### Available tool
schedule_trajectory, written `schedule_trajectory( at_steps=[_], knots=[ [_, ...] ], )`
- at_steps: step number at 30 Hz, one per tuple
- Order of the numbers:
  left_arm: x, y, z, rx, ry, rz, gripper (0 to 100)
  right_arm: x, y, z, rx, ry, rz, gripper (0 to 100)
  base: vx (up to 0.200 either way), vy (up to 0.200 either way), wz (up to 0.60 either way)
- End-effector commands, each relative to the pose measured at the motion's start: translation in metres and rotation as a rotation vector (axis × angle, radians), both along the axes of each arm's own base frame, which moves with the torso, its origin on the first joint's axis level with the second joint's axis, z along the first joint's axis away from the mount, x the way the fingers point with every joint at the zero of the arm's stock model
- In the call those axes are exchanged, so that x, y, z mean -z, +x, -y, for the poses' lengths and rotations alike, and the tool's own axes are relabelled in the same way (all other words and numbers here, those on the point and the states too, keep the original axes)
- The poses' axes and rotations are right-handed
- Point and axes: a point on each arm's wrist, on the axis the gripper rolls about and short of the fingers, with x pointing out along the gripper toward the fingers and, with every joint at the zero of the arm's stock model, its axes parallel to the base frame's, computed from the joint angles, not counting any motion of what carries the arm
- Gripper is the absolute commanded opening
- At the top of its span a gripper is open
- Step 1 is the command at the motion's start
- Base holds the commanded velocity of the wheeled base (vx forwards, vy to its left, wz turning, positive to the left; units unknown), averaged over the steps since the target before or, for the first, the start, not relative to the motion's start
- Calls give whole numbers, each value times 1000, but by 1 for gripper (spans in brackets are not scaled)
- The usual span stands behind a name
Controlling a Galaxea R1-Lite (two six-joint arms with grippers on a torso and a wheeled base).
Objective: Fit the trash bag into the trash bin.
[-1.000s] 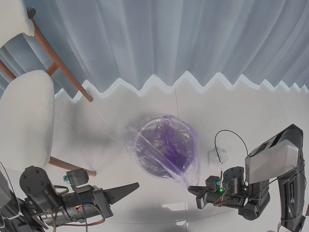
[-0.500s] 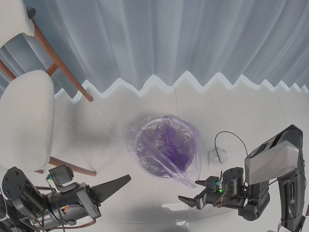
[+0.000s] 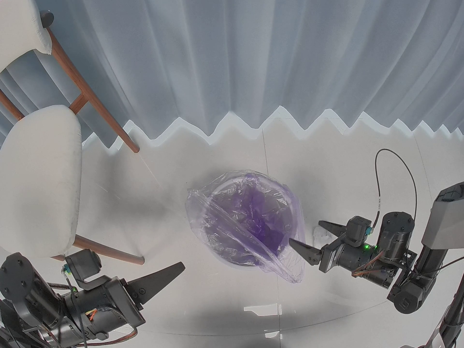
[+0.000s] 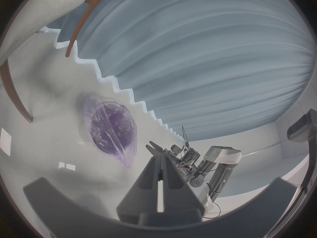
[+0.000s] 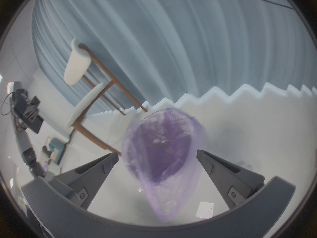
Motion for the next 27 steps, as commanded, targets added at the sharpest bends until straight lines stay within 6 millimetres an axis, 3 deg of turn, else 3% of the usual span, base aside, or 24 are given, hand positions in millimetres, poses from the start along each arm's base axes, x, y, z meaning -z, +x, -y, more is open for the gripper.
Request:
schedule_trajectory(
  at_steps=[1, 13, 14, 19, 22, 27],
  knots=[
    [2, -4, -10, -45, 24, -26, 0, 32, 34, 11, 191, -49, -37, 100, 0, 0, 0],
    [3, -4, -11, -69, 31, -32, 0, 64, 62, 1, 193, -69, -48, 100, 0, 0, 0],
    [3, -4, -11, -69, 31, -32, 0, 66, 65, 0, 195, -68, -47, 0, 0, 0, 0],
    [3, -4, -11, -69, 31, -32, 0, 71, 75, 4, 215, -63, -40, 0, 0, 0, 0],
    [5, -4, -11, -68, 43, -42, 0, 70, 84, 16, 260, -55, -30, 0, 0, 0, 0],
    [5, -4, -11, -65, 45, -46, 0, 90, 85, 22, 275, -82, -78, 0, 0, 0, 0]
  ],
)
